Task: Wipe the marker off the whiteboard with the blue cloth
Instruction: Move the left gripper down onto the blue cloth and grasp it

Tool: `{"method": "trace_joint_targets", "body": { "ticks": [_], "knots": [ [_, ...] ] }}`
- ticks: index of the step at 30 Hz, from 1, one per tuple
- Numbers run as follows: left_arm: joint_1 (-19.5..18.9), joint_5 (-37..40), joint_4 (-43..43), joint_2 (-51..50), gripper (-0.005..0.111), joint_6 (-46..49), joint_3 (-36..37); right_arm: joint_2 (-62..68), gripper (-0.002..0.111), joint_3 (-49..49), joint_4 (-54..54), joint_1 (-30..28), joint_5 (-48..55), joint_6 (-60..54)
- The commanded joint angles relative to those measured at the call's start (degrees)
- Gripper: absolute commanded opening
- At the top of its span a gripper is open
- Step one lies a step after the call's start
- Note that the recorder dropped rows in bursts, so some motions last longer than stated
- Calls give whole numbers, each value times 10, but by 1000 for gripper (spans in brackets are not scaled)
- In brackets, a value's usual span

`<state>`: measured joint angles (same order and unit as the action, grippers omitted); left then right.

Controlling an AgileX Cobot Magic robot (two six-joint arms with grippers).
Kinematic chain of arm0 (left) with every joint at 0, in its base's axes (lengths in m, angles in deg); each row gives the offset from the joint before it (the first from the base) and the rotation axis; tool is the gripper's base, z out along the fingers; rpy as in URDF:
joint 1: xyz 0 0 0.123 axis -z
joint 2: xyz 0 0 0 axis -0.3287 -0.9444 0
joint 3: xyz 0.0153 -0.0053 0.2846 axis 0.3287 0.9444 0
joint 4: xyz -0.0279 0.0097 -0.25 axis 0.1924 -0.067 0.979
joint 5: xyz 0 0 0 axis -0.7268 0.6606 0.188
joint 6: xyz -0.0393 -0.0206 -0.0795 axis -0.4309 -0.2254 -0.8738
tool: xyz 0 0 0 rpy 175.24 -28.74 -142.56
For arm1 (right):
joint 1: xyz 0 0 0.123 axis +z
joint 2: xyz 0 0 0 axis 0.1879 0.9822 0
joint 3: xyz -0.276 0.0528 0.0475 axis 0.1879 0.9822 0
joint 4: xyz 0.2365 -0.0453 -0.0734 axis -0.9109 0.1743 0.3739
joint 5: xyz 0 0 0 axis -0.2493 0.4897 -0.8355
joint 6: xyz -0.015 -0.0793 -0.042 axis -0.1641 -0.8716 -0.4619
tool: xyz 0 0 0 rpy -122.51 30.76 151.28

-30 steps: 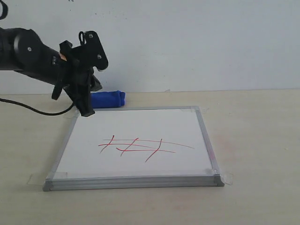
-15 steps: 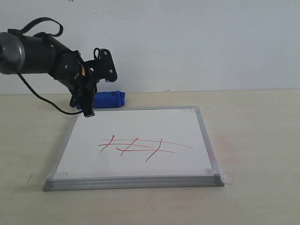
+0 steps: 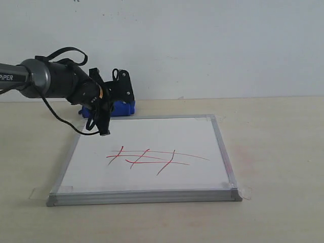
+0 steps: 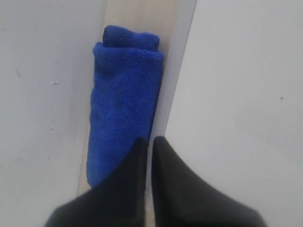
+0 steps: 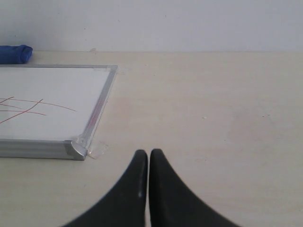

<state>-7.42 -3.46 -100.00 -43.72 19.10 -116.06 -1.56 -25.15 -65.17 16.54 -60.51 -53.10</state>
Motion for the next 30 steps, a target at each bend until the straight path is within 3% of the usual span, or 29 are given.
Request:
{"method": "trace_joint_targets", "body": {
  "ticks": [1, 2, 4, 5, 8, 13, 20, 26, 30],
  "knots": [
    [8, -29, -1, -4, 17, -47, -9, -3, 1, 0, 0, 2, -3, -2],
    [8, -29, -1, -5, 22, -61, -16, -3, 1, 0, 0, 2, -3, -2],
    [8, -26, 1, -24, 46, -103, -55, -3, 1, 0, 0, 2, -3, -2],
    [8, -20, 10, -32, 51, -126, -70, -3, 1, 0, 0, 2, -3, -2],
    [8, 39, 54, -71, 48, -198, -144, -3, 1, 0, 0, 2, -3, -2],
    [8, 87, 81, -123, 47, -200, -242, -3, 1, 0, 0, 2, -3, -2],
    [8, 100, 57, -150, 47, -200, -255, -3, 1, 0, 0, 2, -3, -2],
    [8, 119, -41, -162, 47, -192, -255, -3, 1, 0, 0, 2, -3, -2],
    [8, 112, -53, -162, 47, -171, -255, -3, 1, 0, 0, 2, -3, -2]
  ]
}}
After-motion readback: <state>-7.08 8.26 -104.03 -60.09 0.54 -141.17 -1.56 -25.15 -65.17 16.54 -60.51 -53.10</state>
